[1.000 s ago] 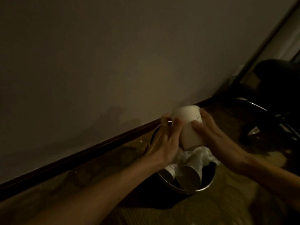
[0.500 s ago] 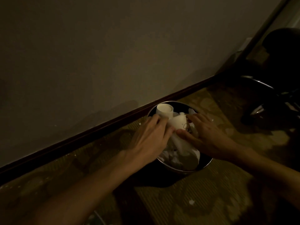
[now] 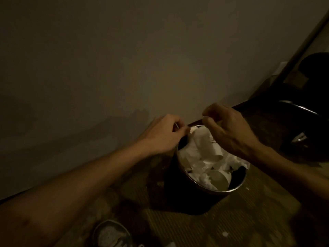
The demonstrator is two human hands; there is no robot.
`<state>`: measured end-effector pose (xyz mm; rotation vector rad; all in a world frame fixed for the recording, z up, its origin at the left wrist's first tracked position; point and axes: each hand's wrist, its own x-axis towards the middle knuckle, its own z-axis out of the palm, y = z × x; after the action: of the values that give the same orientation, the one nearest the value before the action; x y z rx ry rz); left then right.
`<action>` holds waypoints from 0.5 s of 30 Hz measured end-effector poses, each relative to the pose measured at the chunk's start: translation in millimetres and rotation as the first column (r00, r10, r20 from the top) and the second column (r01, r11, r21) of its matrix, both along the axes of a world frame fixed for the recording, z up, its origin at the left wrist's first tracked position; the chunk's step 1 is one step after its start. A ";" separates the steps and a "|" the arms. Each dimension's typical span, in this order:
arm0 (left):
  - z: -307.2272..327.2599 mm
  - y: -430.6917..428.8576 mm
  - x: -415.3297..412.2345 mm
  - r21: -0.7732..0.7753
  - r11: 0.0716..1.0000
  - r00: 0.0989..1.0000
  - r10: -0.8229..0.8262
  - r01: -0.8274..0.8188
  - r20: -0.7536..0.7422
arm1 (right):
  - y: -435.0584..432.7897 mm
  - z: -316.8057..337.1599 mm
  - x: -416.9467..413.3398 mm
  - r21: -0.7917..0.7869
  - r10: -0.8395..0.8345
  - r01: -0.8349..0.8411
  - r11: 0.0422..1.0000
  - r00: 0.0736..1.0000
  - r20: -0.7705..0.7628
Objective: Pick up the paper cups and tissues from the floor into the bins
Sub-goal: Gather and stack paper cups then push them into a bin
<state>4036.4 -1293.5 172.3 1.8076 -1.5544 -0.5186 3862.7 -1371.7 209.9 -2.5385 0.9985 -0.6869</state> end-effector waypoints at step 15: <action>61.7 434.0 183.4 0.082 0.830 0.651 0.367 -0.551 0.664 | 264.9 -42.6 272.6 0.190 0.869 -0.860 0.474 0.492 0.055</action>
<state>4219.8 -859.5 234.0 2.6903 -1.3423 0.1653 4135.3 -1106.9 167.3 -2.4237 -0.3139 -0.1793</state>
